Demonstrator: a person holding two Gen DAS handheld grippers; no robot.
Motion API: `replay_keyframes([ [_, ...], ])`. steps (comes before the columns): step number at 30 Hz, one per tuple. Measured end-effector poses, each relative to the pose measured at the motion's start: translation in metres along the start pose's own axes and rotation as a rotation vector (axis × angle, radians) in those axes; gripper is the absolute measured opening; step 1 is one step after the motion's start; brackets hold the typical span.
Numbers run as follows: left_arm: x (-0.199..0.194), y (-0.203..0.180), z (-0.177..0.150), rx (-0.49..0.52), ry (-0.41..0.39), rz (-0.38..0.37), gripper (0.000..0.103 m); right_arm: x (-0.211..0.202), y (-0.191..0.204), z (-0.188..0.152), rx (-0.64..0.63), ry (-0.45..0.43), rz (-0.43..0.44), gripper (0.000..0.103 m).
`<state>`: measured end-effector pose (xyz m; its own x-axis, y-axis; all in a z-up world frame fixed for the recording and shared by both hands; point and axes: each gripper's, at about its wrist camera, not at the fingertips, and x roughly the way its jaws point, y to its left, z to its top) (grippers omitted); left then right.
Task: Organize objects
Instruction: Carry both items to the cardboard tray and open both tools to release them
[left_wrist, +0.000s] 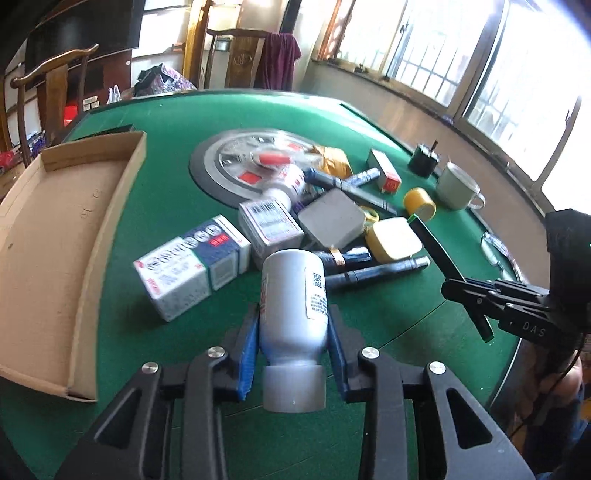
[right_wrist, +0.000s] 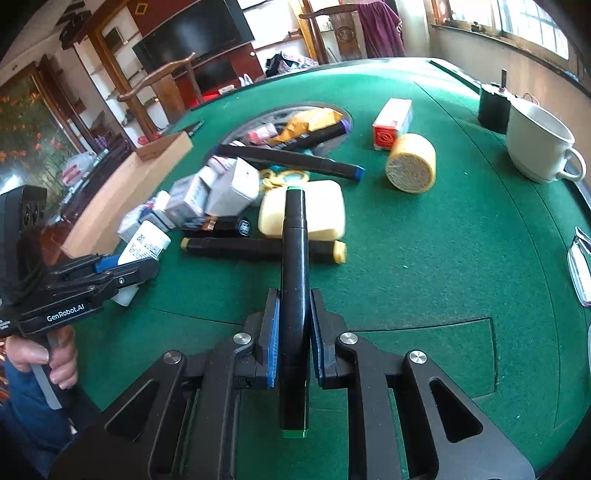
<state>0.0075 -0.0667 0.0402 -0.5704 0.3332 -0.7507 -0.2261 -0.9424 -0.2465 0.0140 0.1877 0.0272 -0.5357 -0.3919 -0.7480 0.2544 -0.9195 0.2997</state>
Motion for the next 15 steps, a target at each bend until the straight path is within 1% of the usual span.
replay_keyframes([
  [2, -0.014, 0.013, 0.004, -0.029, -0.036, 0.004, 0.034, -0.005, 0.009, 0.006, -0.015, -0.012, 0.015, 0.014],
  [6, -0.039, 0.048, 0.014, -0.093, -0.103, 0.046, 0.034, -0.009, 0.035, 0.019, -0.062, -0.019, 0.050, 0.014],
  [10, -0.053, 0.088, 0.019, -0.147, -0.144, 0.130, 0.034, 0.001, 0.066, 0.035, -0.101, -0.002, 0.099, 0.014],
  [15, -0.049, 0.146, 0.028, -0.226, -0.171, 0.238, 0.034, 0.020, 0.108, 0.051, -0.140, 0.021, 0.157, 0.014],
])
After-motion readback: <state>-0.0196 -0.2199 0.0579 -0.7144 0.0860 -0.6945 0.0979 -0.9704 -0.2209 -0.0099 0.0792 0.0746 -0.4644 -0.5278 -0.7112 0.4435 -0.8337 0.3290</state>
